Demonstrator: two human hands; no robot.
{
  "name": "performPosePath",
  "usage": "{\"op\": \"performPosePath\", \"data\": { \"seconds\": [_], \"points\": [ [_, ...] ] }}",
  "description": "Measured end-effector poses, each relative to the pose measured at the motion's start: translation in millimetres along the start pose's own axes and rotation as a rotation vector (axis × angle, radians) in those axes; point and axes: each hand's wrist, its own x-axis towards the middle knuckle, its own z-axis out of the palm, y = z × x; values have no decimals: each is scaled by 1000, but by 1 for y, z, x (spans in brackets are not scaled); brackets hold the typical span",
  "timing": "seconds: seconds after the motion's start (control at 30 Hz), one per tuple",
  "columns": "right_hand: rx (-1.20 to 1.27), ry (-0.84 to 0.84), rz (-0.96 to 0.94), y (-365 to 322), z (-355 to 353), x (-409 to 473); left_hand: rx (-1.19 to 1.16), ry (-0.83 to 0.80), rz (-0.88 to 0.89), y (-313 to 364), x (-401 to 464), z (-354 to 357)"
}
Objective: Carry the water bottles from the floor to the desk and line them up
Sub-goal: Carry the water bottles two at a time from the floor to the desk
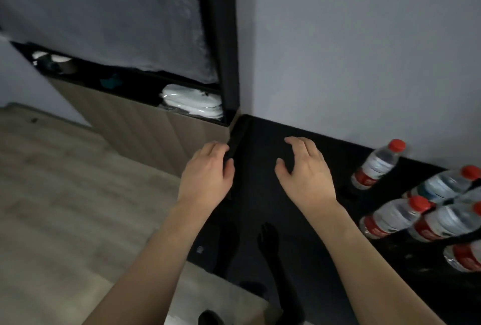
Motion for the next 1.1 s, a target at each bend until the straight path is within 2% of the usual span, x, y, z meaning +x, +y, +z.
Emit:
{"op": "performPosePath", "data": {
  "seconds": [0.4,0.63,0.83,1.1],
  "points": [
    [141,-234,-337,-221,99,-33,73,148,-399,-197,-115,-120],
    [191,-385,-562,-342,148,-67,147,278,-613,-281,-198,-187],
    [209,-464,-689,-411,175,-80,172,360,-787,-325,-240,-217],
    [268,-533,-745,-480,232,-65,196,365,-854,-397,-234,-240]
  ]
}}
